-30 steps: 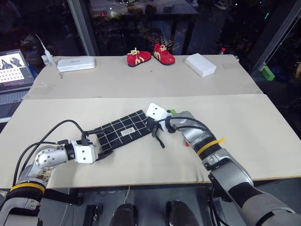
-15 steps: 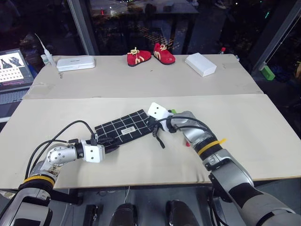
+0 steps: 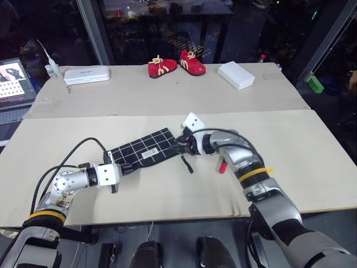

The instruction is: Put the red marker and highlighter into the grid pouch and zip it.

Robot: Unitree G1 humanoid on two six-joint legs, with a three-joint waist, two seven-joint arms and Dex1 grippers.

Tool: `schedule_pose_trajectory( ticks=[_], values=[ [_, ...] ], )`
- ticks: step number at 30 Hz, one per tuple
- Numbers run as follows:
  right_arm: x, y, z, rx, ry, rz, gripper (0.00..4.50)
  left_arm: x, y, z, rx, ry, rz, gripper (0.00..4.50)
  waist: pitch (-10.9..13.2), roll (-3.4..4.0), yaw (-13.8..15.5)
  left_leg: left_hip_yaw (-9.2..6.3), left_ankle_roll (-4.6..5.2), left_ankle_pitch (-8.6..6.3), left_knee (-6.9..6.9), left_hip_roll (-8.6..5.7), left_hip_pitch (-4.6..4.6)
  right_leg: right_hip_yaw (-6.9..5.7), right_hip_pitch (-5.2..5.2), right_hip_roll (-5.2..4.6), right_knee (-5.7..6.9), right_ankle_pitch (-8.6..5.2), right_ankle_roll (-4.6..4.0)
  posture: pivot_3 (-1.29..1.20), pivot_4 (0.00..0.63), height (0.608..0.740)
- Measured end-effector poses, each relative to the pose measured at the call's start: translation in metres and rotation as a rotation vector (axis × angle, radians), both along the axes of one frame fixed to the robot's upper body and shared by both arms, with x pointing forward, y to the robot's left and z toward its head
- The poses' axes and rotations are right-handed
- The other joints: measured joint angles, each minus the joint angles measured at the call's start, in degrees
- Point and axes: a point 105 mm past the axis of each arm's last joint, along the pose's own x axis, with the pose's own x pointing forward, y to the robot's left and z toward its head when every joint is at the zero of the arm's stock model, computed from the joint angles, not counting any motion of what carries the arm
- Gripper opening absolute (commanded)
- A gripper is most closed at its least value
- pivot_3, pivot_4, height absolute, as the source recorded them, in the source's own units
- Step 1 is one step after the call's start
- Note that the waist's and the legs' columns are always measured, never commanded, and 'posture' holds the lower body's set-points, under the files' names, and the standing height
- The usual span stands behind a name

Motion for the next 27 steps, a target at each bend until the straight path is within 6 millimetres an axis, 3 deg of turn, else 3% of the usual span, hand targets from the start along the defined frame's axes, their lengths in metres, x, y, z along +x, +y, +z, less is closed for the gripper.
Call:
schedule_pose_trajectory(
  ticks=[3,5,7,9,13,19,27],
  values=[
    [-0.01,-0.015,0.043,0.125,-0.008,0.06,2.81,0.001,-0.007,0.0,-0.068,0.04,0.034,0.0,0.0,0.01,0.3,-0.12,0.02,-0.02,0.0,-0.01,-0.13,-0.06,-0.06,-0.02,-0.02,0.0,0.0,0.0,0.15,0.74],
    [-0.011,-0.027,0.054,0.116,-0.043,0.05,2.81,0.001,-0.01,-0.001,-0.123,0.071,0.067,0.0,0.0,0.0,0.4,-0.15,0.04,-0.03,0.0,-0.02,-0.16,-0.14,-0.06,-0.04,-0.07,0.0,0.01,0.0,0.15,0.74],
    [-0.012,-0.036,0.05,0.091,-0.047,0.026,2.81,0.004,-0.016,0.003,-0.188,0.091,0.104,0.0,0.0,-0.01,0.3,-0.14,0.03,-0.03,0.0,-0.02,-0.18,-0.13,-0.08,-0.04,-0.08,0.0,0.01,0.0,0.15,0.74],
    [-0.013,-0.043,0.022,0.03,-0.005,-0.018,2.81,0.01,-0.024,0.016,-0.263,0.096,0.139,0.0,0.0,-0.03,0.2,-0.11,0.02,-0.02,0.0,-0.03,-0.2,-0.07,-0.18,0.0,0.0,0.0,0.01,0.0,0.15,0.74],
    [-0.012,-0.043,-0.003,-0.052,0.011,-0.087,2.81,0.011,-0.033,0.027,-0.292,0.098,0.153,0.0,0.0,-0.03,-0.4,-0.08,0.01,-0.01,0.0,-0.04,-0.29,0.13,-0.4,0.08,0.1,0.01,0.02,0.0,0.15,0.74],
    [0.007,-0.041,-0.015,-0.115,-0.025,-0.212,2.81,0.012,-0.037,0.033,-0.315,0.121,0.184,0.0,0.0,-0.04,-0.8,-0.02,-0.01,0.01,0.0,-0.07,-0.36,0.17,-0.44,0.13,0.05,0.03,0.05,0.0,0.15,0.74],
    [0.014,-0.039,-0.023,-0.132,-0.026,-0.231,2.81,0.009,-0.037,0.028,-0.337,0.145,0.206,0.0,0.0,-0.04,-1.0,-0.03,-0.01,0.01,0.0,-0.05,-0.45,0.16,-0.48,0.13,0.02,0.03,0.05,0.0,0.15,0.74]
  ],
)
